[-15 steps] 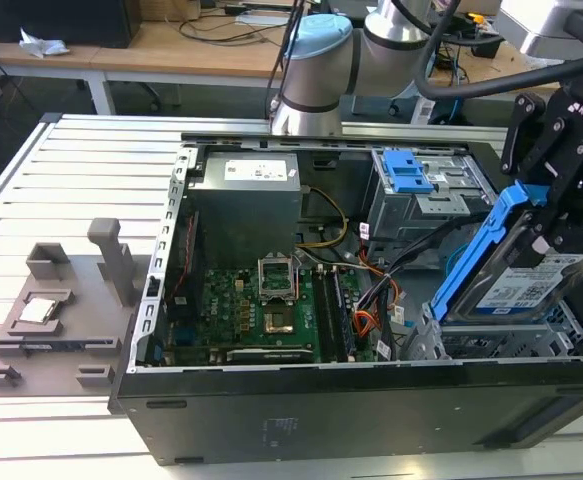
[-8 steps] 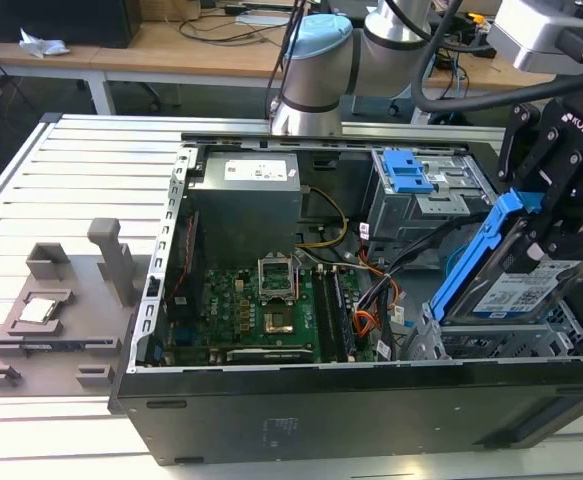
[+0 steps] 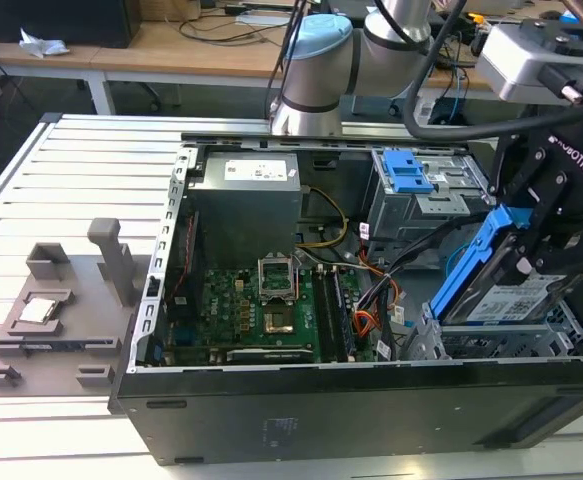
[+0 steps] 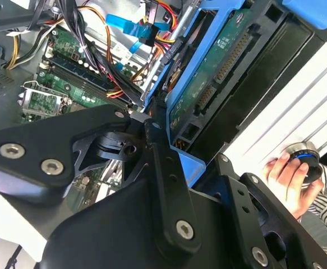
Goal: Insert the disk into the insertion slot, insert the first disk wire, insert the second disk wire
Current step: 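Insert the disk into the insertion slot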
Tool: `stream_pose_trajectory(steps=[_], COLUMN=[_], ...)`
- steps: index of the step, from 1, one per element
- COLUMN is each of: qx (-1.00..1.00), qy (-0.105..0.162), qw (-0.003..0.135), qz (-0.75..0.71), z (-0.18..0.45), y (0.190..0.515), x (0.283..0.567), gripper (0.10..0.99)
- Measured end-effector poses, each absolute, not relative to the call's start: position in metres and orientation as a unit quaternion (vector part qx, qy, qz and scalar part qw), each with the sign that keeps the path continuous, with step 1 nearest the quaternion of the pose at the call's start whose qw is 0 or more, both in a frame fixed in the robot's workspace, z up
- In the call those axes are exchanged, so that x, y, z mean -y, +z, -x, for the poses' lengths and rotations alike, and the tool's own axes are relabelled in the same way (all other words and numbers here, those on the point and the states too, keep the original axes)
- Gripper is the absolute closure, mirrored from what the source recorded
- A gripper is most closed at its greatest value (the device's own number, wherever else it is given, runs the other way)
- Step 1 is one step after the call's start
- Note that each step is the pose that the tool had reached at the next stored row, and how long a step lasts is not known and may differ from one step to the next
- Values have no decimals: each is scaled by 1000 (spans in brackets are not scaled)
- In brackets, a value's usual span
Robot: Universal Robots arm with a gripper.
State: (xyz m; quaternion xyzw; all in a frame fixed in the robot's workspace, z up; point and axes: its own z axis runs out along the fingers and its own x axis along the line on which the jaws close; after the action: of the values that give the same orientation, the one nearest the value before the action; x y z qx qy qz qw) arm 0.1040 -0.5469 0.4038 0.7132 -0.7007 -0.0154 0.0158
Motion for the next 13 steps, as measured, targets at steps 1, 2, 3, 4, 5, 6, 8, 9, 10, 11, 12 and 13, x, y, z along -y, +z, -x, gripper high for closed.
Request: stream_pose_trajectory(steps=[1,2,3,4,5,6,8,9,10,11,12,13], qx=[701,701,701,701,701,701,701,701,701,701,701,701], qy=[-16,-16,-16,-16,-16,-16,-16,-16,-16,-16,-16,-16], qw=[16,16,16,16,16,16,16,16,16,16,16,16], qz=[-713,-713,-713,-713,-713,-713,-713,-713,-713,-713,-713,-713], z=[-104,-104,-104,-104,-104,-104,-104,-104,-104,-104,-104,-104], y=[402,401,400,399,397,395,391,390,388,387,385,385], x=[547,547,547,547,547,547,547,547,547,547,547,547], gripper=[722,722,722,722,722,722,722,722,722,722,722,722])
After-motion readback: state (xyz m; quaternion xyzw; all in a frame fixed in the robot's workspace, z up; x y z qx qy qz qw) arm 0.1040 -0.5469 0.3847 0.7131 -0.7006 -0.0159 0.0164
